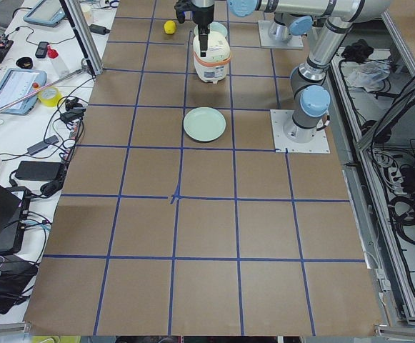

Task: Press rice cooker button
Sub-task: 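Press down on the green lid button with the closed right gripper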

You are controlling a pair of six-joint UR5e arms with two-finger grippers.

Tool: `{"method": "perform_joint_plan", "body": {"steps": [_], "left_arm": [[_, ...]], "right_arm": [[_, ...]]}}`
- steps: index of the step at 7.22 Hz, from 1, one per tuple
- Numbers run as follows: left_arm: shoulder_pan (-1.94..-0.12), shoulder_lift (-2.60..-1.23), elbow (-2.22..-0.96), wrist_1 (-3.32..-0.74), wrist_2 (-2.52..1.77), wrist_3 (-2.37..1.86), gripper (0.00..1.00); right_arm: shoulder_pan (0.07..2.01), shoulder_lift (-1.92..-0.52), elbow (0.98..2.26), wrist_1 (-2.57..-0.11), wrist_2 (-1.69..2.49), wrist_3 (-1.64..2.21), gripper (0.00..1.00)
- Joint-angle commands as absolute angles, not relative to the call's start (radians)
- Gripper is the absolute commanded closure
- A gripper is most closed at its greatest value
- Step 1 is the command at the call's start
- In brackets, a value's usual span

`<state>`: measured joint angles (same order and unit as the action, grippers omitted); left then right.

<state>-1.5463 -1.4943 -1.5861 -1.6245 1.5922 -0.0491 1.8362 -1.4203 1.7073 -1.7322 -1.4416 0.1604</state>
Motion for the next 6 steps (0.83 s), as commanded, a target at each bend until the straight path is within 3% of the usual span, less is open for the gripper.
{"method": "perform_joint_plan", "body": {"steps": [1, 6], "left_arm": [[-1.546, -1.494, -1.586, -1.624, 1.592, -0.049, 0.00], [-1.546, -1.494, -1.586, -1.624, 1.592, -0.049, 0.00]], "right_arm": [[1.836, -1.408, 1.707, -1.733, -1.442, 0.161, 0.96], [1.836, -1.422, 1.666, -1.724, -1.443, 0.167, 0.94]]}}
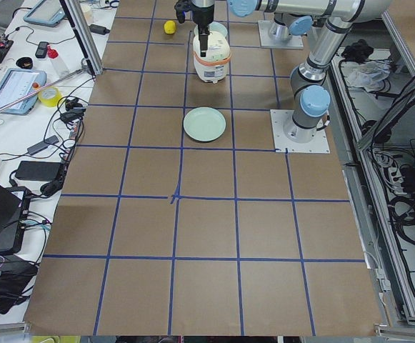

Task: Press rice cooker button
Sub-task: 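Press down on the green lid button with the closed right gripper, then lift the right gripper off the button as the lid pops open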

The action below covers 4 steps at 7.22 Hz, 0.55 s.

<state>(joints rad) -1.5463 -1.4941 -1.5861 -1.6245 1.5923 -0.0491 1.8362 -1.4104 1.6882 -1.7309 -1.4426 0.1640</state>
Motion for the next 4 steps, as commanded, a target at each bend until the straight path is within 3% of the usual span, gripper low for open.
{"method": "perform_joint_plan", "body": {"steps": [1, 2, 3, 4], "left_arm": [[-1.546, -1.494, -1.586, -1.624, 1.592, -0.049, 0.00], [-1.546, -1.494, -1.586, -1.624, 1.592, -0.049, 0.00], [-1.546, -1.494, -1.586, -1.624, 1.592, -0.049, 0.00], [-1.546, -1.494, -1.586, -1.624, 1.592, -0.049, 0.00]], "right_arm": [[1.838, -1.442, 1.646, -1.712, -1.440, 0.182, 0.89], [1.838, -1.474, 1.606, -1.669, -1.392, 0.187, 0.81], [1.836, -1.495, 1.527, -1.584, -1.388, 0.207, 0.48], [1.835, -1.497, 1.422, -1.503, -1.399, 0.228, 0.00]]}}
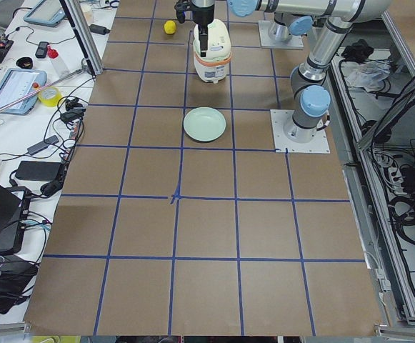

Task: Press rice cooker button
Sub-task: 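Lift the right gripper off the button as the lid pops open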

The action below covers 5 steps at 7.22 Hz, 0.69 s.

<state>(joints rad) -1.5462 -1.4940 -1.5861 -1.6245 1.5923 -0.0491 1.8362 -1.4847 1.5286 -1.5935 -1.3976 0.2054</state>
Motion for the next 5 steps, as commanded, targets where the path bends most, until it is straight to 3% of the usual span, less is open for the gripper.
{"method": "perform_joint_plan", "body": {"steps": [1, 5], "left_arm": [[-1.546, -1.494, -1.586, -1.624, 1.592, -0.049, 0.00], [-1.546, -1.494, -1.586, -1.624, 1.592, -0.049, 0.00]], "right_arm": [[1.815, -1.493, 1.357, -1.435, -1.405, 0.229, 0.00], [1.638, -1.485, 1.354, -1.428, -1.535, 0.059, 0.00]]}}
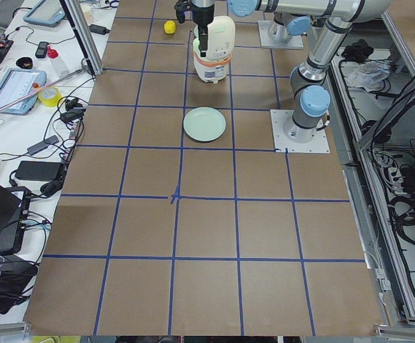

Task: Press rice cooker button

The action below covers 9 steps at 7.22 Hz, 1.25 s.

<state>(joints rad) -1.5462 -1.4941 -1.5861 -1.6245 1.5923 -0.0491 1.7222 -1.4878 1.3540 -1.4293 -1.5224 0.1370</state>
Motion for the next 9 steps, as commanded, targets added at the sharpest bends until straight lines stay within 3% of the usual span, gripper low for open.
{"method": "perform_joint_plan", "body": {"steps": [1, 3, 9], "left_arm": [[-1.546, -1.494, -1.586, -1.624, 1.592, -0.049, 0.00], [-1.546, -1.494, -1.586, -1.624, 1.592, -0.049, 0.00], [-1.546, -1.494, -1.586, -1.624, 1.592, -0.049, 0.00]], "right_arm": [[1.547, -1.485, 1.355, -1.421, -1.532, 0.001, 0.00], [1.473, -1.494, 1.402, -1.436, -1.537, -0.034, 0.00], [1.503, -1.500, 1.404, -1.427, -1.578, -0.020, 0.00]]}}
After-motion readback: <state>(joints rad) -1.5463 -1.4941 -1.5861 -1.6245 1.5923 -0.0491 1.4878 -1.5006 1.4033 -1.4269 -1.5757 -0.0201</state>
